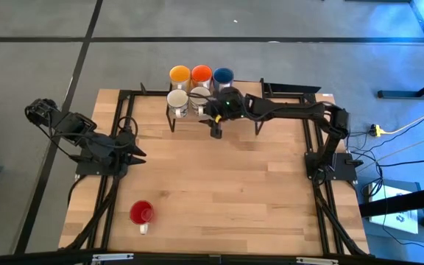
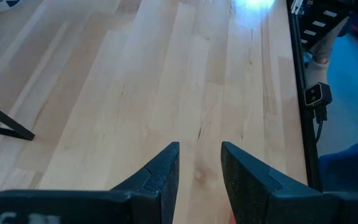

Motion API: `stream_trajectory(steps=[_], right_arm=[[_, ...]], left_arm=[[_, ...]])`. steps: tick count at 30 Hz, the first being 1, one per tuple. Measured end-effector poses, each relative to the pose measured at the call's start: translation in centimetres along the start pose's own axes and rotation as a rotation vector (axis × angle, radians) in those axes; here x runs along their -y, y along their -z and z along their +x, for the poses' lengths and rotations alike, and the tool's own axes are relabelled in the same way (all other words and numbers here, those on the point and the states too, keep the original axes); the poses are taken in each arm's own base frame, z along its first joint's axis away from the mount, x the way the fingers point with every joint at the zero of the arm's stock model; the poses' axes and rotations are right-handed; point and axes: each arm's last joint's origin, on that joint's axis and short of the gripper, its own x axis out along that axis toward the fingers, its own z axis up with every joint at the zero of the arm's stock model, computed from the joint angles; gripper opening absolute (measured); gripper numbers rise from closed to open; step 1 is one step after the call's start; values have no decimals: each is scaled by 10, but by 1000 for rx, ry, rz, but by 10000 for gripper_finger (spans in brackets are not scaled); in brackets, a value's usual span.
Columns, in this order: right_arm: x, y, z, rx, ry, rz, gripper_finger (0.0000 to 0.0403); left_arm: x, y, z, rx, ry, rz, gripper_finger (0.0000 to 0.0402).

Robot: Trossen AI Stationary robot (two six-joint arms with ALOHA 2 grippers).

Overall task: Place coffee mugs
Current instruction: Put the red mug on the shelf

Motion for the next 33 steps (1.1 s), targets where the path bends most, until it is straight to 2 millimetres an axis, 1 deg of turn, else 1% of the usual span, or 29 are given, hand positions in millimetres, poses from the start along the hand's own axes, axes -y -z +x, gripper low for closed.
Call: stream_trajectory(steps=[9,13,19,22,24,25,28,30,33], right_arm=[[3,-22,-17,-142,-21,55,161],[3,-31,-29,-237,-39,101,161],[2,-43,-50,-378,-49,266,161],[-8,-52,-57,-415,-75,338,161],[-25,-60,-58,-409,-113,349,161],[-36,-64,-58,-406,-138,350,161],[-78,-73,-56,-398,-206,324,161],[-109,-77,-54,-367,-211,282,161],[-155,-75,-48,-299,-185,249,161]], left_arm=[[0,0,0,-1,2,0,112],[0,0,0,0,1,0,112],[0,0,0,-2,0,1,112],[0,0,0,8,-12,0,112],[-1,-1,0,24,-35,-2,112],[-1,-1,0,30,-44,-5,112],[-1,-1,0,33,-48,-12,113],[0,-1,2,24,-49,-19,118],[4,-2,8,-17,-33,7,138]])
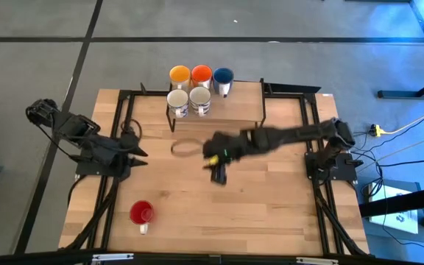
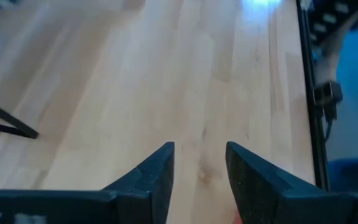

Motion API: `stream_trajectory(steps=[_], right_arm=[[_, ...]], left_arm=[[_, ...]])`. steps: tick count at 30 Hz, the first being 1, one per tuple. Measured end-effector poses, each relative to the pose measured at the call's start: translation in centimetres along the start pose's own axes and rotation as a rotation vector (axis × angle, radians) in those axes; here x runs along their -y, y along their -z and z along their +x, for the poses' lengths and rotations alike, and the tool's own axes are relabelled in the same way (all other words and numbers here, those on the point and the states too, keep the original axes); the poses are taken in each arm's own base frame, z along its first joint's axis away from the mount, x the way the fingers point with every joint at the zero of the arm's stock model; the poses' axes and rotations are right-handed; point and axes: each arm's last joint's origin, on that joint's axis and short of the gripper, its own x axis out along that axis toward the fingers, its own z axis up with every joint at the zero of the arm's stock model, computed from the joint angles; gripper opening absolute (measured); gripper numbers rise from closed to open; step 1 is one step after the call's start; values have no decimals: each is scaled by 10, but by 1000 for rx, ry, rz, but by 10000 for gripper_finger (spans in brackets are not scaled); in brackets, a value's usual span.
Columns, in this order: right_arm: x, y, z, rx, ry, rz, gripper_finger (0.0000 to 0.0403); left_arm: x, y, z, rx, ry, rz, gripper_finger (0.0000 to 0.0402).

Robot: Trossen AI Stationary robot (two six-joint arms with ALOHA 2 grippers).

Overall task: Place coffee mugs
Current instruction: Put the red mug on the shelf

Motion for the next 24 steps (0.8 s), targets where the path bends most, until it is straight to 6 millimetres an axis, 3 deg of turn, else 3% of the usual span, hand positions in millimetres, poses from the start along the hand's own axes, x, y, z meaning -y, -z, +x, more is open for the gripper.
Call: stream_trajectory(steps=[5,10,16,24], right_arm=[[-58,22,23,163,1,55,161],[-92,53,39,224,11,183,161],[-113,87,47,178,25,339,161],[-119,101,49,212,108,358,161]], left_arm=[[11,-1,17,-107,31,52,166],[25,1,37,-251,85,101,169],[46,11,56,-390,140,193,169],[75,28,78,-506,135,261,169]])
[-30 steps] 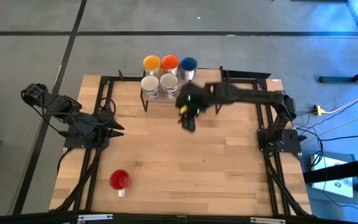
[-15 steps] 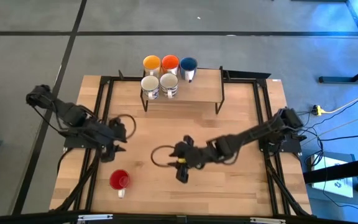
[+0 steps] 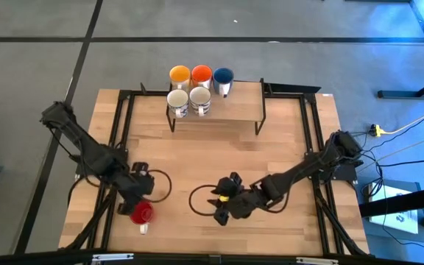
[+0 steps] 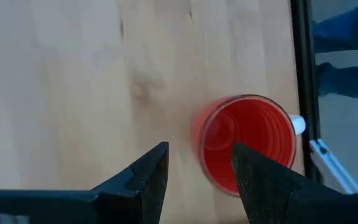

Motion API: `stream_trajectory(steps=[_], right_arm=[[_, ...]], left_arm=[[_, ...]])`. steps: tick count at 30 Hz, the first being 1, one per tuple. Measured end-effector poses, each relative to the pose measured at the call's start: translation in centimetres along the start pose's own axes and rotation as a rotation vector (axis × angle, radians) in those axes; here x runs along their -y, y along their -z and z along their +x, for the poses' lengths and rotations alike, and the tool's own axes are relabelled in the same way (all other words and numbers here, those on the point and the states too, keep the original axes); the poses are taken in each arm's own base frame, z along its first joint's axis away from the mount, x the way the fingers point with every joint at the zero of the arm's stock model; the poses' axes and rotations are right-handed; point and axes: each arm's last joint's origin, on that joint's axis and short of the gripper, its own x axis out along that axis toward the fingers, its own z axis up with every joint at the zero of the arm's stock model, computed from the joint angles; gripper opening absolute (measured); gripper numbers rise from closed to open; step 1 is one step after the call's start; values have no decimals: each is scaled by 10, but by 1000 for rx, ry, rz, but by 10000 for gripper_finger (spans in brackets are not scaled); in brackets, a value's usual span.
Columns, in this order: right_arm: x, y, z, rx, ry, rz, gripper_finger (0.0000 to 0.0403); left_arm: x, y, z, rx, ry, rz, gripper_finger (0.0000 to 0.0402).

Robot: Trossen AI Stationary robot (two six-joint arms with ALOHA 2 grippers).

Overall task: Place coffee mugs
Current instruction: Put the red mug on the shelf

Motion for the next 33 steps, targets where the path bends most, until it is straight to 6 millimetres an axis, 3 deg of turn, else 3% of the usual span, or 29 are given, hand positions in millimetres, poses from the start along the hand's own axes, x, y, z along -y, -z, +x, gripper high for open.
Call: stream_trajectory(steps=[9,20,28,33], right_arm=[[11,-2,7,22,54,6,161],[10,0,6,2,36,3,161],[13,2,6,-28,62,-58,161],[15,5,6,-69,74,-166,161]], left_arm=[[20,-4,46,-158,-82,-78,169],[30,-1,72,-211,-187,-54,158],[34,-4,100,-306,-174,-29,98],[27,-10,105,-318,-178,-67,26]])
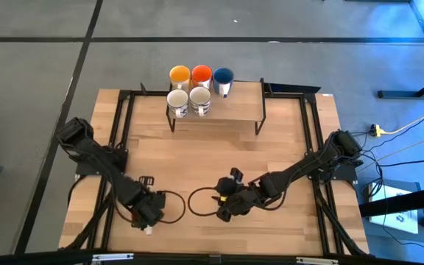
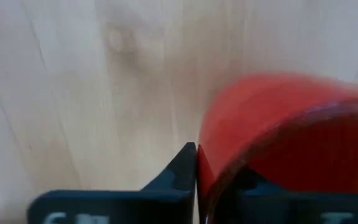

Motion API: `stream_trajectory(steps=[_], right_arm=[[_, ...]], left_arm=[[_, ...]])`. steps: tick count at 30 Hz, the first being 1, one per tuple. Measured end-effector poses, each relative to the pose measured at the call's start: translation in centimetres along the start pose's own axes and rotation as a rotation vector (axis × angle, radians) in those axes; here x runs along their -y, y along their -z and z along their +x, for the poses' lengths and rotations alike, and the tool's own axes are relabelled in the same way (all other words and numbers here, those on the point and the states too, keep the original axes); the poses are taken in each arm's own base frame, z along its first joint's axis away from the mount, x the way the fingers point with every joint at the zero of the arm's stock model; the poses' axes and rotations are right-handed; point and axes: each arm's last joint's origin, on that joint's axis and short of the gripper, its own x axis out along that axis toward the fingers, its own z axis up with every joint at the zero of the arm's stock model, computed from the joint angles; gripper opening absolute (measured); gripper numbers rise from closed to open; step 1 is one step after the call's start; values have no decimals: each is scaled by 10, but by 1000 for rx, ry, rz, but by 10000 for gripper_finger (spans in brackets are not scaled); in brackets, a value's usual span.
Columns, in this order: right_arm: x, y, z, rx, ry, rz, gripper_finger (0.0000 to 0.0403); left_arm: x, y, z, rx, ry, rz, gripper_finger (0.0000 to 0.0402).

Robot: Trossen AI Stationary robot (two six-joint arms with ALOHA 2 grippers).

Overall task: Place coffee mugs
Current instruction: Put the red mug on the shelf

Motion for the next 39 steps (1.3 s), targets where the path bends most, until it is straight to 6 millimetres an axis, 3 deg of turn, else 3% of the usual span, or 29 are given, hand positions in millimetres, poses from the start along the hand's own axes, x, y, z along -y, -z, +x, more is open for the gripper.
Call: stream_trajectory(steps=[6,12,17,21,25,30,39], right_arm=[[-14,10,-13,52,29,-162,161],[-22,34,-34,-16,65,-275,161],[-14,63,-52,10,37,-159,161],[4,90,-68,90,-22,-18,161],[24,117,-78,106,-70,74,161],[39,140,-78,66,-59,134,161],[44,145,-75,22,-51,132,161]], left_arm=[[-13,-13,-6,9,-4,-88,15],[-31,-47,-40,131,30,-131,14],[-61,-83,-70,259,4,-171,14],[-85,-112,-79,276,-61,-176,14],[-106,-143,-75,270,-80,-169,14],[-131,-173,-55,232,-143,-182,14],[-148,-201,-25,176,-152,-150,14]])
